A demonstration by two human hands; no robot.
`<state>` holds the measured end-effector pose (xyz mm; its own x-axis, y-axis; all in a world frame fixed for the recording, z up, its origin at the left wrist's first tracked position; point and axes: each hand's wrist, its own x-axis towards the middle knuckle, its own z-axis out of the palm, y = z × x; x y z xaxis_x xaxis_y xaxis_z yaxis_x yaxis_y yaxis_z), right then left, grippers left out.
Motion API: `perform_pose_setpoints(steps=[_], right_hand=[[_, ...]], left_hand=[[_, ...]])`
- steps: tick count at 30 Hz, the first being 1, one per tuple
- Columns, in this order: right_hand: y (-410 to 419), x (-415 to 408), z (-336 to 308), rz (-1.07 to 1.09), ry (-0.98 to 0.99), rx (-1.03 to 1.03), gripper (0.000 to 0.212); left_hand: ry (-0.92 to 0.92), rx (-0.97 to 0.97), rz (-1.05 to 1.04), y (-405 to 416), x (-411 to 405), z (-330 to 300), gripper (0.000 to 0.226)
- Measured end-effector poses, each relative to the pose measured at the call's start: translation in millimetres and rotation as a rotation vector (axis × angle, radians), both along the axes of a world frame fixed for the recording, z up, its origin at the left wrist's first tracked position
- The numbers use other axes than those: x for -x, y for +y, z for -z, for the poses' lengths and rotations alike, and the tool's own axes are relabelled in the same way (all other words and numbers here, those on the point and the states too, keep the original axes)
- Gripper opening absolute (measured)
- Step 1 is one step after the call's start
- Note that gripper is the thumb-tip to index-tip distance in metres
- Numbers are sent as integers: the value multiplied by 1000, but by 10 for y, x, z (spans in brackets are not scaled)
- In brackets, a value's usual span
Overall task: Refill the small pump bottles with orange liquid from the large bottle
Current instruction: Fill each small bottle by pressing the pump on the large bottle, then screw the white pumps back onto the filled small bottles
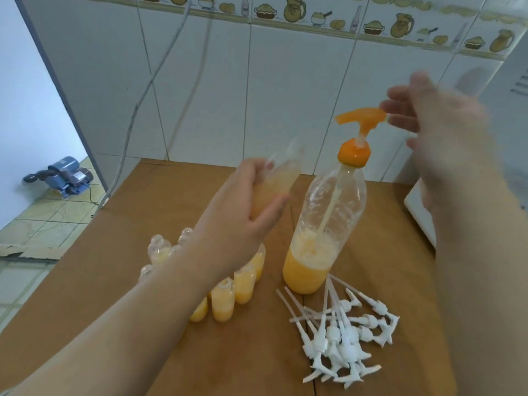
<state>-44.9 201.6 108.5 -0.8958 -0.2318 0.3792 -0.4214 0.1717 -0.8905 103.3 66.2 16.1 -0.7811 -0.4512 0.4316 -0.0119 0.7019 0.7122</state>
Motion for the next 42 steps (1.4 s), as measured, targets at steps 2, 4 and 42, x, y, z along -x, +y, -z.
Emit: perform_pose_setpoints(steps=[2, 4, 42], right_hand=[[244, -125, 230, 87, 88, 149, 22], [505, -250, 569, 173, 172, 155, 20], [685, -552, 2004, -628, 571, -485, 30]], left_hand=[[-19, -99, -1, 125, -127, 213, 35], [-53, -166, 0, 262, -224, 414, 35], [32, -341, -705, 60, -1384, 1863, 72]])
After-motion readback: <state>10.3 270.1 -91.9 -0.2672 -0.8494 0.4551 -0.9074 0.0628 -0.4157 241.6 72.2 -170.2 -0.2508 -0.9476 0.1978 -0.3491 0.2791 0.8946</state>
